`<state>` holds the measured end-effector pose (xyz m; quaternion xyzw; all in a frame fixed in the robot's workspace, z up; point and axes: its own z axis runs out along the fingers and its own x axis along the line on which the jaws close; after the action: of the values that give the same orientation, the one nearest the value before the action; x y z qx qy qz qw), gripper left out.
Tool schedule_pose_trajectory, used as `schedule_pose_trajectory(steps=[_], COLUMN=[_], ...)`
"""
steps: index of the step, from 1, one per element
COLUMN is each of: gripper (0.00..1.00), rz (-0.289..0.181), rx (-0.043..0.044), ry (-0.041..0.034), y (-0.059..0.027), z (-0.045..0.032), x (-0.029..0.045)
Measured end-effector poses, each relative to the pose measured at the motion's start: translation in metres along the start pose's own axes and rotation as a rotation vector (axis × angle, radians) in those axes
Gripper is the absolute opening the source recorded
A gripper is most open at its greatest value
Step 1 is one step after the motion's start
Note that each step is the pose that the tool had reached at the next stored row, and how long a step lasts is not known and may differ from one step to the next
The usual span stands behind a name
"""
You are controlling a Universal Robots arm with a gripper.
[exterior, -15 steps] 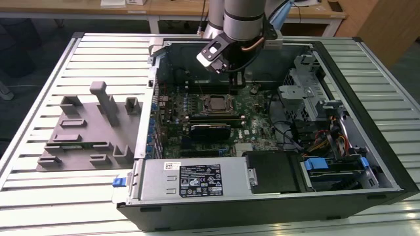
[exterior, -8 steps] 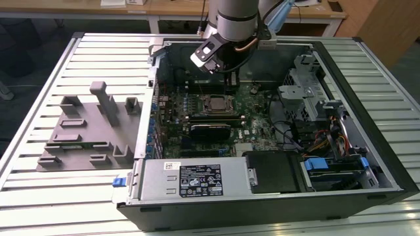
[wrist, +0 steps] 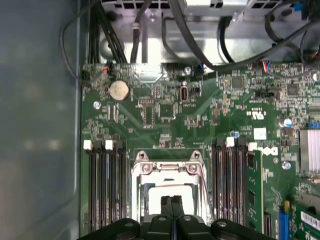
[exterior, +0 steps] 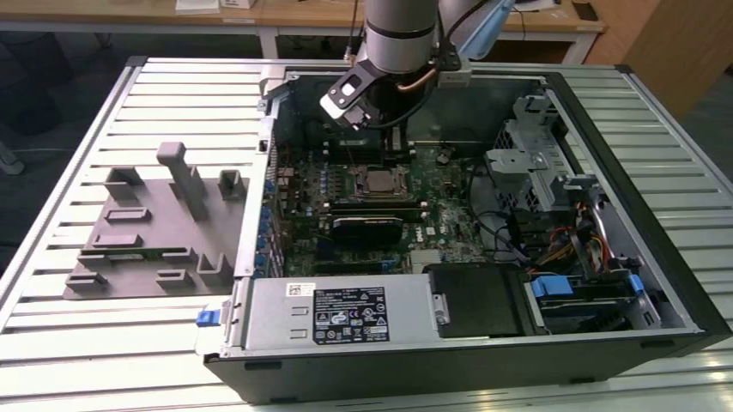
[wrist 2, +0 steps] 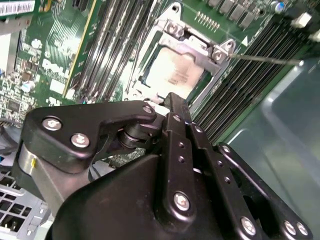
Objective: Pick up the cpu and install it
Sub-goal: 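Close the cpu cover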
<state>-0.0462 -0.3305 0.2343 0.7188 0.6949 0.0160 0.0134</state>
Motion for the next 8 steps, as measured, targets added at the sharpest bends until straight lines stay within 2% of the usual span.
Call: schedule_pose_trajectory(steps=[8], gripper=[0.11], rz=[0.000], rx=[0.0000], ry=[-0.0001], y=[-0.0086], z=[0.0047], x=[-0.0005])
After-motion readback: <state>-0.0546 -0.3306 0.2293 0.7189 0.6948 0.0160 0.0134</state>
